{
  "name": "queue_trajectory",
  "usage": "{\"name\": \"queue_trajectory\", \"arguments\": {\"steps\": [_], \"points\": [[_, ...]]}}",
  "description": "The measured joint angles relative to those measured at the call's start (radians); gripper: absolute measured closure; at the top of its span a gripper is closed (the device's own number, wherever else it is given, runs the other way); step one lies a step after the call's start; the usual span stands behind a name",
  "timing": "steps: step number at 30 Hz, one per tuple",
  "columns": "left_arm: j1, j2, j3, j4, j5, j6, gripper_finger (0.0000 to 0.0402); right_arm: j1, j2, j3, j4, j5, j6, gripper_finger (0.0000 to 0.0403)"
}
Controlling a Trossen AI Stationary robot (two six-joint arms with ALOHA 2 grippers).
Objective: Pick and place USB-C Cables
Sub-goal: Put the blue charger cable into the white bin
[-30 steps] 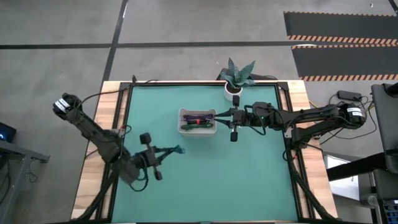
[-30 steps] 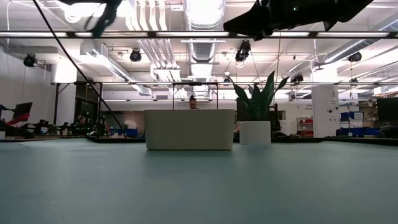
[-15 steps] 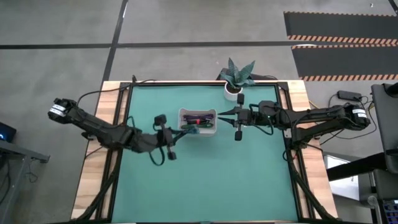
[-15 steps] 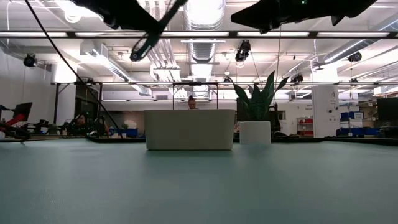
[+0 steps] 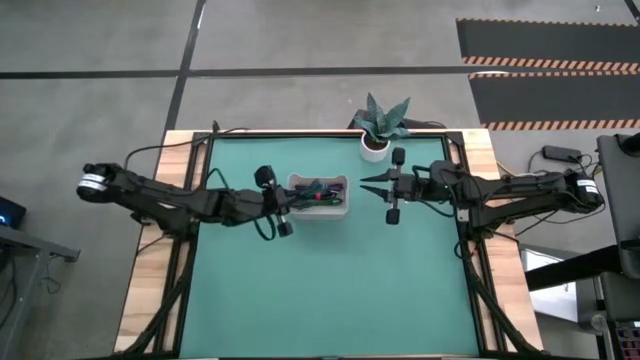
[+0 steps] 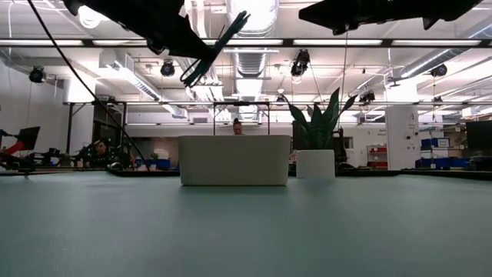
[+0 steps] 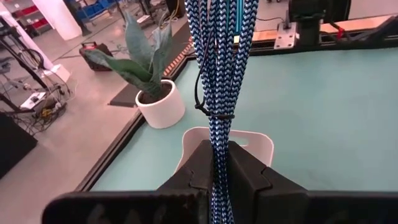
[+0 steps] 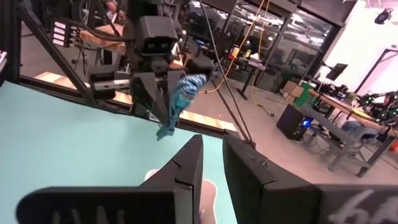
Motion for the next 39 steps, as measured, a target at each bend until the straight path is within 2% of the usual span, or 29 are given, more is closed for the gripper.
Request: {"name": "queue_trajectory", "arguments": {"steps": [8,15,19,26,33,39], "points": [[0.044,0.011,0.023,-0.005,0.002,-0.001,0.0393,-0.005,-0.011,-0.006,-0.019,0.000,-0.002,0.0349],[0.071,0.076,0.117,-0.001,0.055,0.036,0.0393,-0.005,-0.050,-0.007,-0.064,0.001,-0.005,0.0349],[0.082,0.150,0.182,-0.015,0.073,0.074,0.0393,-0.005,-0.088,-0.007,-0.125,0.001,-0.003,0.0349],[0.102,0.235,0.287,-0.135,0.072,0.079,0.0393,-0.005,-0.159,-0.033,-0.166,0.000,0.003,0.0349],[0.105,0.267,0.356,-0.206,0.086,0.077,0.0393,-0.005,-0.258,-0.092,-0.164,-0.001,-0.036,0.0349],[0.128,0.271,0.406,-0.221,0.152,0.078,0.0393,-0.005,-0.334,-0.156,-0.125,-0.007,-0.062,0.0349]]}}
